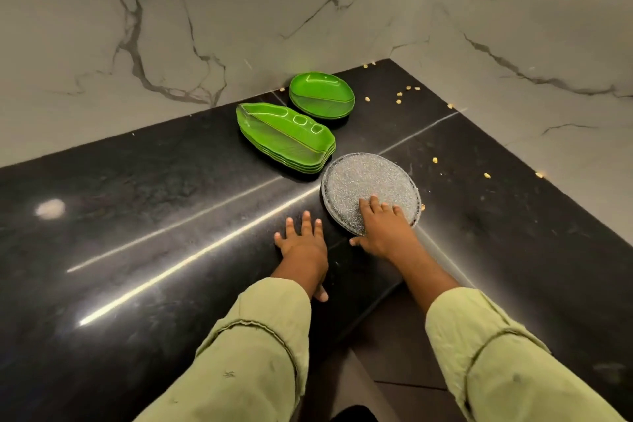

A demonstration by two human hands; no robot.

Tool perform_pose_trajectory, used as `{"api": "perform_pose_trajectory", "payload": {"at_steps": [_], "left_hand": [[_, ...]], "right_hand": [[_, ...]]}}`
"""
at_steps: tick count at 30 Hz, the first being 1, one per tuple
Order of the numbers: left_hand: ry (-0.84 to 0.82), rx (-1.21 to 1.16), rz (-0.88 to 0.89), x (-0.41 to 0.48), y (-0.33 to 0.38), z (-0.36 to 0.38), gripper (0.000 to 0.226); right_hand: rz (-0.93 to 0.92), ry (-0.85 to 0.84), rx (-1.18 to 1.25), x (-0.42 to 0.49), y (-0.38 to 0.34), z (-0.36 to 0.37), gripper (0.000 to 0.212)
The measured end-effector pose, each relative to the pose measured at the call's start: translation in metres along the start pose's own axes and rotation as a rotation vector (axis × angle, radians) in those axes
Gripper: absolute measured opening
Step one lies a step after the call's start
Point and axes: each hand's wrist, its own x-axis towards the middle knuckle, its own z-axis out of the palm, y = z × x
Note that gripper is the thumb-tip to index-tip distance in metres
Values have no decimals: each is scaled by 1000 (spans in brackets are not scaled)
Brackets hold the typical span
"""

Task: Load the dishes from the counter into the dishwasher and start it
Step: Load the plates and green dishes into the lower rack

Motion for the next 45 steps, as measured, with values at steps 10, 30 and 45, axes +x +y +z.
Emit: {"api": "perform_pose_trajectory", "payload": {"at_steps": [10,30,45], "left_hand": [[-15,-9,3,-1,0,-1,151],[54,11,100,-14,-12,2,143],[341,-18,166,-45,-23,41,111]], "right_hand": [[-142,29,-172,9,-3,-37,47],[638,848,483,-50,40,-126,25],[740,596,1732,-107,45,18,22]]}}
